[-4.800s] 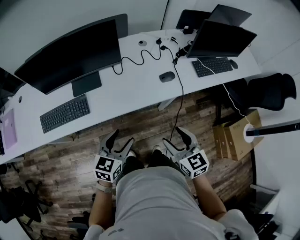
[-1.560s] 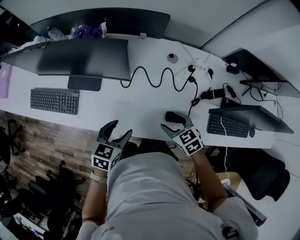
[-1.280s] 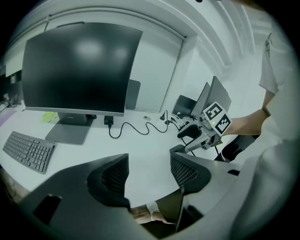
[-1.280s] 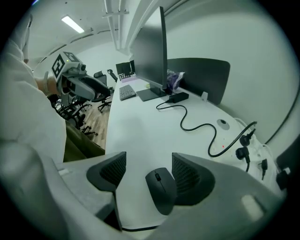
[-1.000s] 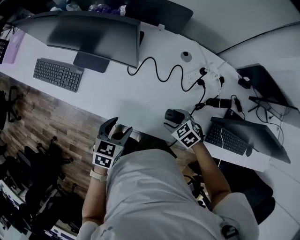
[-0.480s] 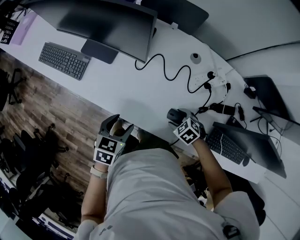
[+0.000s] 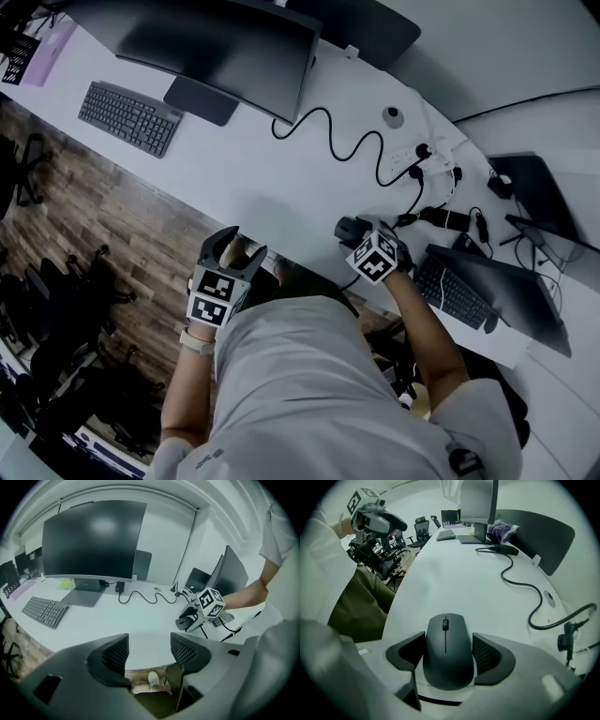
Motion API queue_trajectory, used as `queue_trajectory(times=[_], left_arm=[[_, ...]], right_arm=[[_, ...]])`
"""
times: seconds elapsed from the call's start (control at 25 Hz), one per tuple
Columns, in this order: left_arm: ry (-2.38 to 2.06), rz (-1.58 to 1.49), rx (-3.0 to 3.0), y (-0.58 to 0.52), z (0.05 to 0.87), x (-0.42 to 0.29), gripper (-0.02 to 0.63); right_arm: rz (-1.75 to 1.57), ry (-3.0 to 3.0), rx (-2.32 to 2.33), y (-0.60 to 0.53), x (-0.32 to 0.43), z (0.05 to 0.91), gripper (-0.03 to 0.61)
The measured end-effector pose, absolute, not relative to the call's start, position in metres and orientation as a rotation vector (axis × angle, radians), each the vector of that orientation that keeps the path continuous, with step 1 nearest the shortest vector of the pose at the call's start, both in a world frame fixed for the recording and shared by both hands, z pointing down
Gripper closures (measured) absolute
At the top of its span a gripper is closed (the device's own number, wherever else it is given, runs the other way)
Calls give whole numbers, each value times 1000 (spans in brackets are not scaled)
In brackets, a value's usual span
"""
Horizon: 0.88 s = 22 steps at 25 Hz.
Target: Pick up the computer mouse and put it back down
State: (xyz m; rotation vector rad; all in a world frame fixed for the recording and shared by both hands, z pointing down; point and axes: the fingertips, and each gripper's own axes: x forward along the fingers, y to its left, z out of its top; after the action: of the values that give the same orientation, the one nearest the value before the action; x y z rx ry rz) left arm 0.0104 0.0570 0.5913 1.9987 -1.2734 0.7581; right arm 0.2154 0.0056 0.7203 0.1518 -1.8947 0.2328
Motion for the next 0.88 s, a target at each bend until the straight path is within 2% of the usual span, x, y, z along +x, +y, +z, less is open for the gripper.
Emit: queue_trajectory(times=[0.44, 0.88], left_arm=[[-1245, 767, 2031, 40, 586, -15, 348], [-1158, 759, 2149, 15, 566, -34, 347]], right_arm=[[225, -1894, 234, -1, 205, 709, 287], [266, -2019, 438, -22, 161, 648, 287]])
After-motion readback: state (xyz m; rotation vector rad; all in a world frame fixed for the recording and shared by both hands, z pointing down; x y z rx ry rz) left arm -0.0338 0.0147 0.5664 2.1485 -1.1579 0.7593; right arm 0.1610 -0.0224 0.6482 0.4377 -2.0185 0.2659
